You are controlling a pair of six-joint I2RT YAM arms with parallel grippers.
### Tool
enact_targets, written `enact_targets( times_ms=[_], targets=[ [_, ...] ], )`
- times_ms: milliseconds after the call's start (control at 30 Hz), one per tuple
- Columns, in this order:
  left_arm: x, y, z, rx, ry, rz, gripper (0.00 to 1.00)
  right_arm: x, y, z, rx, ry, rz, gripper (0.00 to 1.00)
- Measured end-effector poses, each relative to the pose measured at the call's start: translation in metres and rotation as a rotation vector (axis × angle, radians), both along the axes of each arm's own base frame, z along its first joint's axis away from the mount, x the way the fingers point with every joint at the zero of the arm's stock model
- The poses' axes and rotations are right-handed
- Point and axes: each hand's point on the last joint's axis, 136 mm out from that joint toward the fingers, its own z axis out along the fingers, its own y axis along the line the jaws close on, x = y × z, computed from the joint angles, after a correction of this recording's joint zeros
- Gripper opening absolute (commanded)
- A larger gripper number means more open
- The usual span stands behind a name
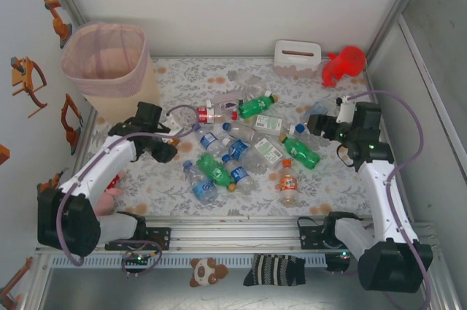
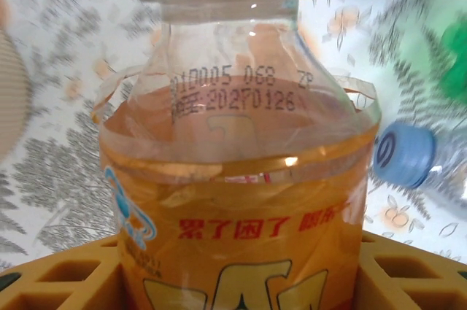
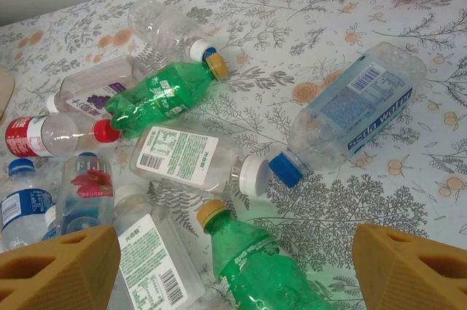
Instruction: Put the plastic bottles in the bin
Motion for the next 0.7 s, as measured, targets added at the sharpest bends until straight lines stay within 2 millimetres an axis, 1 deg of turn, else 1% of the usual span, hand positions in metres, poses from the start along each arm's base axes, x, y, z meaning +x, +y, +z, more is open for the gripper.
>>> enact_targets(
  times_ms=[167,367,467,633,700],
  targets=[
    [0.013,-0.009,0.051,-0.132,-0.164,0.03,0.57,-0.005,0.0,0.003,0.002,0.002,-0.002,0.82],
    [0.026,-0.018,0.108,-0.256,-0.309,0.063,0.57,-0.008,-0.001,0.018,-0.004,-0.026,-0.008,0.82],
    [0.037,-0.017,0.144,-0.309,-0.379,0.102,0.59,-0.009,-0.001,0.023,-0.006,-0.035,-0.01,0.82],
    [0.053,-0.015,0.212,-0.389,-0.502,0.15,0.6,-0.012,-0.001,0.022,0.002,-0.022,-0.016,0.82],
    [0.057,-0.014,0.232,-0.406,-0.542,0.163,0.61,-0.013,-0.001,0.022,0.005,-0.018,-0.019,0.82]
  ],
)
